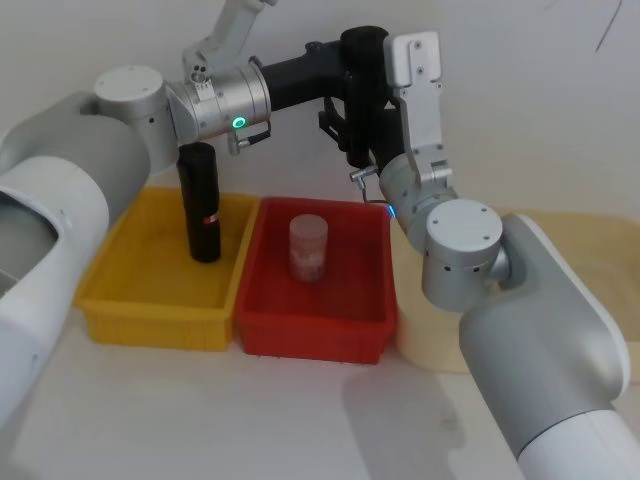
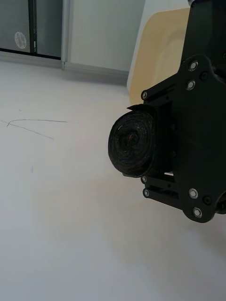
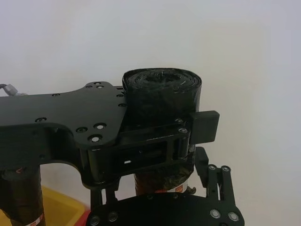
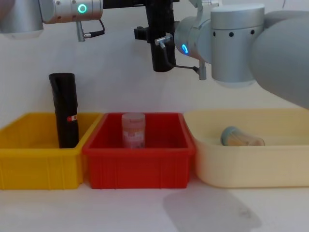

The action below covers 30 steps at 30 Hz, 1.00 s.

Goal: Pick up the garbage bag with the one hand and transfer it to the other hand.

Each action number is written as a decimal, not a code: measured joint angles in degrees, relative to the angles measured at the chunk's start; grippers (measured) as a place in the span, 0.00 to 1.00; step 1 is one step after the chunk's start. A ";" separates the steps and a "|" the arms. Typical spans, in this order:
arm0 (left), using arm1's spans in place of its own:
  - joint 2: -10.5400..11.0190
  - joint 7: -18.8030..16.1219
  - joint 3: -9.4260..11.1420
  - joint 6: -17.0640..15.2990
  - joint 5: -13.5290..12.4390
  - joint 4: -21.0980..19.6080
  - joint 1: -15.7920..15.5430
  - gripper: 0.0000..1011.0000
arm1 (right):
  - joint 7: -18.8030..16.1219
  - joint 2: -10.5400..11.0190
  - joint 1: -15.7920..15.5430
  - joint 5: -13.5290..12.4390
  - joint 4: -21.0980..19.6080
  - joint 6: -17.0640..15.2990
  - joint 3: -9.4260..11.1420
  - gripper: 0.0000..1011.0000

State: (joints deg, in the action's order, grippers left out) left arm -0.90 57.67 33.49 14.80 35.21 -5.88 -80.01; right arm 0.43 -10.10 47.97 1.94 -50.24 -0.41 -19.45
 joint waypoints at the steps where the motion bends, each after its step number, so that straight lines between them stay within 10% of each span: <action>1: 0.00 0.00 0.00 0.00 0.00 0.00 0.00 0.50 | 0.03 -0.04 0.08 0.03 0.18 0.05 0.02 0.92; 15: 0.00 0.00 0.00 0.00 0.00 0.00 0.00 0.50 | 0.42 -0.55 0.95 0.34 1.81 0.67 0.18 0.56; 30: 0.00 0.00 0.00 0.00 0.00 0.00 0.00 0.50 | 0.56 -0.70 1.23 0.45 2.36 0.84 0.25 0.56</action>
State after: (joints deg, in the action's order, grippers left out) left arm -0.90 57.67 33.50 14.80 35.20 -5.88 -80.01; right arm 0.98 -10.80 49.20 2.40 -47.88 0.43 -19.20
